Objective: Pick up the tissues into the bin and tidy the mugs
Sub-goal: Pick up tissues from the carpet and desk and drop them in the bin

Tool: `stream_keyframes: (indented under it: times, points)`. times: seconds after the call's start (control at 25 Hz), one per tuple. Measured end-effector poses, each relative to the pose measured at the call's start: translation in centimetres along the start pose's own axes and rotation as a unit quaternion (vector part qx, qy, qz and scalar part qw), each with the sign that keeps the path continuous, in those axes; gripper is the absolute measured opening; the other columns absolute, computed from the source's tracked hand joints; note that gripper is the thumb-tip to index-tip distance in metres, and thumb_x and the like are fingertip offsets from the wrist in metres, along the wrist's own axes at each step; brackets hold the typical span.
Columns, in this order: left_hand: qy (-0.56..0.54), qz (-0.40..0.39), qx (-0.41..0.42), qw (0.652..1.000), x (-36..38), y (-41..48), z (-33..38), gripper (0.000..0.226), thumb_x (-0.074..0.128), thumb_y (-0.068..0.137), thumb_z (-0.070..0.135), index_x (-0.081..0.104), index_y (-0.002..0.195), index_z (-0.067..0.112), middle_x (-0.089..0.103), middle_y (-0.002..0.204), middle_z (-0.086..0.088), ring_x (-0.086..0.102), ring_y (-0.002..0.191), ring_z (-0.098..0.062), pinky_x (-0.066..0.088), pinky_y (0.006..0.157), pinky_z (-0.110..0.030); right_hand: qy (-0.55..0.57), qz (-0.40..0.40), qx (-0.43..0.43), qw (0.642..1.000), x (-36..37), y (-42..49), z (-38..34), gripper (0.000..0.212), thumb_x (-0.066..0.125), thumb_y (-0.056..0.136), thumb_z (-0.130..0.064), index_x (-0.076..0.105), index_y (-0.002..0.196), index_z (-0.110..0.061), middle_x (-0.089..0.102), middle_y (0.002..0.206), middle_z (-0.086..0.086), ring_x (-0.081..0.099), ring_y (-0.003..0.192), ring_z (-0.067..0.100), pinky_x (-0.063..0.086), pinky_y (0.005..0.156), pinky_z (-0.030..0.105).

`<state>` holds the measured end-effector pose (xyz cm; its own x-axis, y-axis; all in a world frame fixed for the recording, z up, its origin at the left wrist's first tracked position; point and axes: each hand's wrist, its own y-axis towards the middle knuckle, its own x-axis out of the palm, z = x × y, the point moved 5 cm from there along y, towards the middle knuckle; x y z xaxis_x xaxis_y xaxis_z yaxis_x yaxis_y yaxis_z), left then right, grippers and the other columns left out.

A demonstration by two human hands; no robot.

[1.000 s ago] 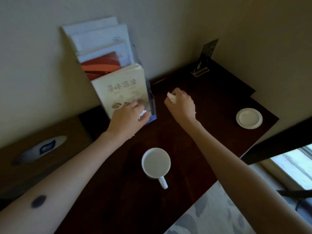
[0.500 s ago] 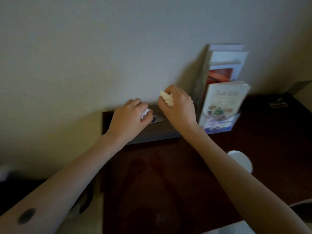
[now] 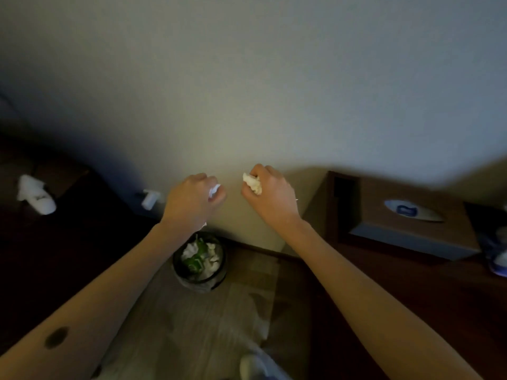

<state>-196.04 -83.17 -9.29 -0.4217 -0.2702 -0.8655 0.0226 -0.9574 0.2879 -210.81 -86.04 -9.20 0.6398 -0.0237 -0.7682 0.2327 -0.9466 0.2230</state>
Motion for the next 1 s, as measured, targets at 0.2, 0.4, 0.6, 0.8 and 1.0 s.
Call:
stream_keyframes:
  times: [0.2,0.4,0.6,0.8,1.0]
  points:
    - [0.048,-0.027,-0.053,0.997,4.4,-0.1,-8.2,0.021,0.054,0.085,0.018,0.052,0.069,0.004,0.054,0.069,-0.015,0.055,0.068,-0.034,0.038,0.052,-0.035,-0.011,-0.091,-0.002,0.996,11.0,3.3,1.2,0.022,0.057,0.084,-0.026,0.055,0.095,-0.007,0.06,0.094,0.012,0.057,0.085,0.029,0.044,0.064,0.034]
    - [0.044,-0.037,-0.066,0.996,12.4,0.2,-14.9,0.021,0.051,0.088,0.022,0.055,0.074,0.007,0.058,0.074,-0.011,0.056,0.075,-0.027,0.042,0.053,-0.032,-0.068,-0.175,-0.018,0.982,21.5,5.0,6.0,0.023,0.054,0.085,-0.027,0.056,0.098,-0.008,0.06,0.098,0.01,0.055,0.092,0.027,0.044,0.067,0.034]
    - [0.029,-0.112,-0.121,0.986,23.8,-4.1,-23.3,0.022,0.047,0.091,0.024,0.055,0.085,0.004,0.057,0.087,-0.015,0.051,0.088,-0.032,0.045,0.067,-0.042,-0.108,-0.234,0.012,0.966,34.0,2.7,12.4,0.029,0.055,0.086,-0.03,0.055,0.104,-0.008,0.059,0.103,0.013,0.053,0.099,0.03,0.043,0.07,0.036]
    - [0.01,-0.192,-0.179,0.965,36.3,-9.4,-33.7,0.031,0.039,0.094,0.025,0.051,0.114,0.005,0.051,0.113,-0.018,0.042,0.107,-0.033,0.039,0.089,-0.043,-0.136,-0.309,0.038,0.94,48.9,-0.4,18.8,0.04,0.054,0.088,-0.035,0.051,0.118,-0.009,0.056,0.117,0.014,0.05,0.111,0.031,0.045,0.079,0.039]
    - [-0.021,-0.261,-0.19,0.946,44.3,-12.5,-39.2,0.035,0.039,0.094,0.026,0.047,0.12,0.004,0.048,0.121,-0.02,0.038,0.117,-0.036,0.036,0.096,-0.049,-0.107,-0.315,0.101,0.938,58.2,-2.2,22.2,0.042,0.055,0.087,-0.035,0.05,0.119,-0.008,0.054,0.121,0.016,0.048,0.115,0.032,0.044,0.084,0.039]
